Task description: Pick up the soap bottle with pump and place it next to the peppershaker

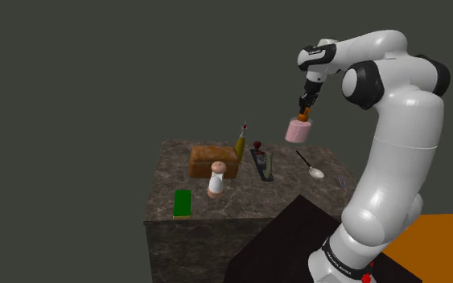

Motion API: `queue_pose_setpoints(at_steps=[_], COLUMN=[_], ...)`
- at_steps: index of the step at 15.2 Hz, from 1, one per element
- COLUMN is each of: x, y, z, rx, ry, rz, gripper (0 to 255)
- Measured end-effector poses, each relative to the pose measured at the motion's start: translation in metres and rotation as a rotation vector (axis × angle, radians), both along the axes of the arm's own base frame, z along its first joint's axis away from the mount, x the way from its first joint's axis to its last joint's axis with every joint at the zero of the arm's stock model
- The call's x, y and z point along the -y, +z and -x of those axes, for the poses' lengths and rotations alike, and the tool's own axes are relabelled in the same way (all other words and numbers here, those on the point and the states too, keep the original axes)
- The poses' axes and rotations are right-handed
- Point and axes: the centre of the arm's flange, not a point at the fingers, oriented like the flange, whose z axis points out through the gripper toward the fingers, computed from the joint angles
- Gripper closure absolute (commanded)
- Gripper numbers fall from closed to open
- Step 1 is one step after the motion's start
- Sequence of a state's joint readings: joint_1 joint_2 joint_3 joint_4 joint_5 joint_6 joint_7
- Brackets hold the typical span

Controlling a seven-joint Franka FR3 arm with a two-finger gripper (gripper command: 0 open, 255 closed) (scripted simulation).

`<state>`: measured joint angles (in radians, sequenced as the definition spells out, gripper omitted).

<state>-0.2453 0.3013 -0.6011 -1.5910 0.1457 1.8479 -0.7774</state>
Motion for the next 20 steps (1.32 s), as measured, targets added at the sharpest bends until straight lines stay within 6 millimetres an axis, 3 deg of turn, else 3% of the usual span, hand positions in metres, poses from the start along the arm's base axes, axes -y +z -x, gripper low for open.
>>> queue_pose_setpoints(at_steps=[15, 20], x=[-0.001, -0.053], y=[0.077, 0.081], z=[0.000, 0.005], rx=[0.000, 0.000], ry=[0.000, 0.001], rz=[0.000, -0.001], gripper=[255, 255])
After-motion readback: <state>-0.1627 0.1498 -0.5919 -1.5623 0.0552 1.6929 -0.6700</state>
